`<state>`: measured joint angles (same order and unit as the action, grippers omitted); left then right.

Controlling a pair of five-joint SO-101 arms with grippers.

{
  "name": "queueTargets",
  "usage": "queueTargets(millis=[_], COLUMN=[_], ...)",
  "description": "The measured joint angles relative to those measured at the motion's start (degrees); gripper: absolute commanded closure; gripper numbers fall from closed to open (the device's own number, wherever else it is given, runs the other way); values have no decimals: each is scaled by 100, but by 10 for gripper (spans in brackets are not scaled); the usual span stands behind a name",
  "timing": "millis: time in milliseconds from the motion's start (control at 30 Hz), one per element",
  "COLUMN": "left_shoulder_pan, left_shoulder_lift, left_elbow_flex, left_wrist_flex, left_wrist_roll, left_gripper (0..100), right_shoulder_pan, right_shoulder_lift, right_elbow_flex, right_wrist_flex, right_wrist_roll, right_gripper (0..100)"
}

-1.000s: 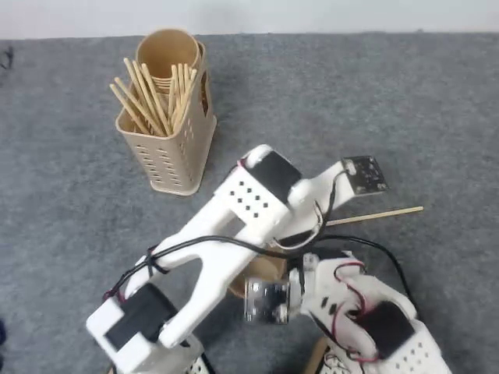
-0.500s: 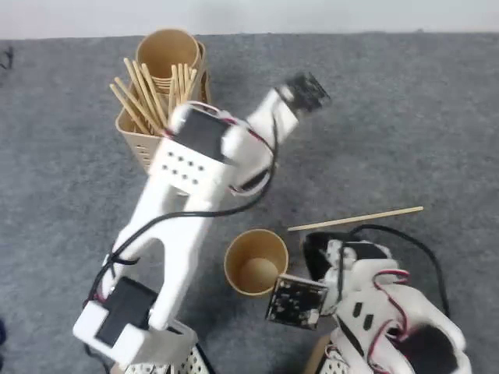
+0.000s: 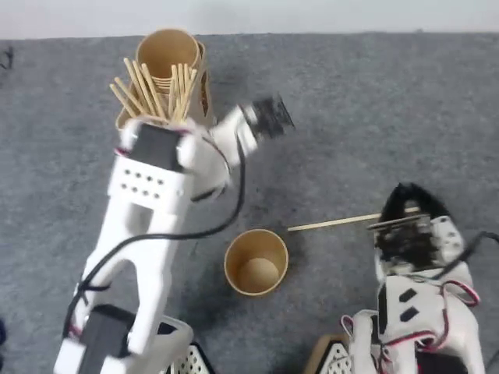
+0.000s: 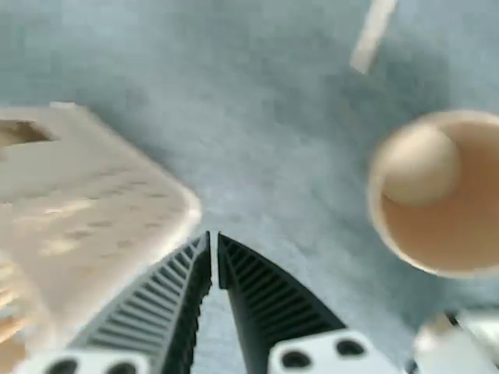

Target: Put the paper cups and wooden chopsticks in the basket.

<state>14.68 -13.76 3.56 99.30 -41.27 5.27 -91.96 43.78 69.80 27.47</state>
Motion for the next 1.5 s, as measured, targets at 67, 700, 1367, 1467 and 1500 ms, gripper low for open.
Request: queueTargets(millis=[67,700,1367,1467,1500], left_shoulder_pan=[220,1626,1582,1477,1459], left_shoulder_lift=[-193,-1213,-721,-211,-70], left_elbow_flex=[607,1776,3209,3156,3095], left_wrist_flex=[0,-431,-1855,-2022,-2031], left_wrist_roll=[-62,1477,1310,1310,1310], left_gripper=[986,827,833,960,999], right_shoulder_pan=[255,879,299,290,290], right_shoulder_lift=[79,1837,-105,-202,-185], right_elbow_flex=[0,1741,2664,2664,2664], right_wrist_flex=[-185,-1301,-1398,-1398,-1398], right_wrist_roll=[-299,-1152,-1152,-1152,-1152], right_gripper=[916,905,905,905,905])
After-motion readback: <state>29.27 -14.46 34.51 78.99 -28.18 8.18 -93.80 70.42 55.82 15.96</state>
